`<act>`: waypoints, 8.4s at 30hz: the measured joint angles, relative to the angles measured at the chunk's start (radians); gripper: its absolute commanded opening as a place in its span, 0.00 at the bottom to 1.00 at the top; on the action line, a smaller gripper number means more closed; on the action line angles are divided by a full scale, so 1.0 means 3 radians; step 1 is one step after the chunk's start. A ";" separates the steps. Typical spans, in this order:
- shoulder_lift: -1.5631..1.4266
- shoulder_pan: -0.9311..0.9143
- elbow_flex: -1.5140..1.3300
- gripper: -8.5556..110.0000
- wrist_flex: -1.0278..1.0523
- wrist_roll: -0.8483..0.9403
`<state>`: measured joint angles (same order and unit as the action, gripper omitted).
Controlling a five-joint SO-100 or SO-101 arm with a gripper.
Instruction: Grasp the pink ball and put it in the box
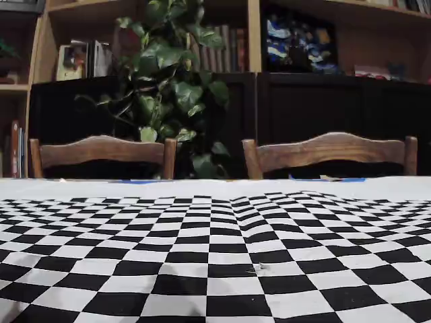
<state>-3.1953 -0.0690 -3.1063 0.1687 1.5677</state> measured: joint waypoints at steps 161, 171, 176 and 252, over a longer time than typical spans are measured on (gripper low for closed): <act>0.1442 0.3094 0.0000 0.33 -0.0010 0.0286; 0.1626 0.3094 0.0000 0.33 0.0005 0.0307; 0.1677 0.3094 0.0000 0.33 0.0051 0.0327; 0.2909 0.3078 0.0026 0.33 -0.0578 0.0465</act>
<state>-2.3224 0.8544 -3.0986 -0.0046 1.7073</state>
